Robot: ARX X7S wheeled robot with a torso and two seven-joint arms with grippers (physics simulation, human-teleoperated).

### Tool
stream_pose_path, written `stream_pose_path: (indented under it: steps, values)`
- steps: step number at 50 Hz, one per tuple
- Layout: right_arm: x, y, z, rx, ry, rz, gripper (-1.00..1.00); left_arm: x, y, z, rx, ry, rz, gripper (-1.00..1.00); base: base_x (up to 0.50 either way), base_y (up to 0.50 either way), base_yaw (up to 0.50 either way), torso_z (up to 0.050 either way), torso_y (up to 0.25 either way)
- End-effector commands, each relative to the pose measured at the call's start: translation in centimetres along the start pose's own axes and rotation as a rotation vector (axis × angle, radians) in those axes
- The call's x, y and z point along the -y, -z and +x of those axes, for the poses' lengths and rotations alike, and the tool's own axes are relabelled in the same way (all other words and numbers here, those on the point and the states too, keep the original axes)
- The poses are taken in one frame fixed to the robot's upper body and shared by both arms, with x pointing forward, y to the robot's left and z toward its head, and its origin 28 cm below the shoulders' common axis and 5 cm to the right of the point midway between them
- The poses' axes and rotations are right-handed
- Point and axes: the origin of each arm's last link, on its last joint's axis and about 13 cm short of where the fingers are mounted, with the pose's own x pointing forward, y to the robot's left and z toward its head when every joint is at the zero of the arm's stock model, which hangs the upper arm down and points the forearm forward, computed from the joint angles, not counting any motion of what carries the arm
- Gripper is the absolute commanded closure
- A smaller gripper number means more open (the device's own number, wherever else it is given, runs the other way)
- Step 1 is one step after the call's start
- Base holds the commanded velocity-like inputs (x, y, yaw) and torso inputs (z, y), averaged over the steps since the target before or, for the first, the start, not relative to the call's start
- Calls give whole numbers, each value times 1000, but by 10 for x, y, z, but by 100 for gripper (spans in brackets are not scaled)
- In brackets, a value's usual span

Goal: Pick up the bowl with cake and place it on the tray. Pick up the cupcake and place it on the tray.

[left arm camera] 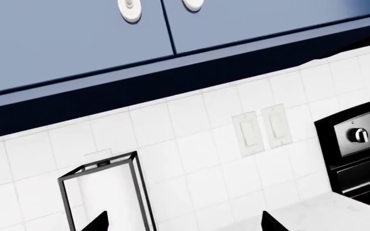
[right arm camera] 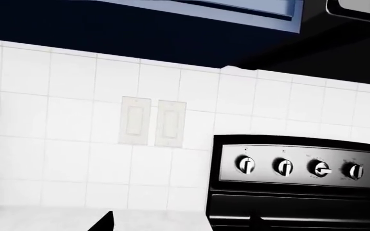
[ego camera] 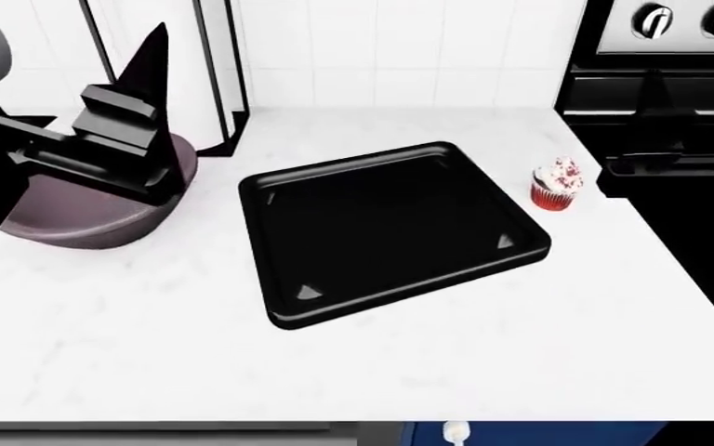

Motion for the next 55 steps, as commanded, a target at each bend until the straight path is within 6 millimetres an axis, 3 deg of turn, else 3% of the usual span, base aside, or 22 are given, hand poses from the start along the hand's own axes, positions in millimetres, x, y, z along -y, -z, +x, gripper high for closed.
stream_pose_path:
  steps: [1, 42, 55]
  values:
    - [0, 0, 0, 0, 0, 1, -100, 0, -1, 0, 2, 0, 3, -100, 168, 0, 0, 0, 0]
    - [1, 7, -1, -24, 22, -18, -100, 1, 0, -1, -3, 2, 1, -100, 142, 0, 0, 0, 0]
    - [8, 18, 4, -176, -50, 27, -100, 1, 4, -2, -12, -1, -9, -100, 0, 0, 0, 0, 0]
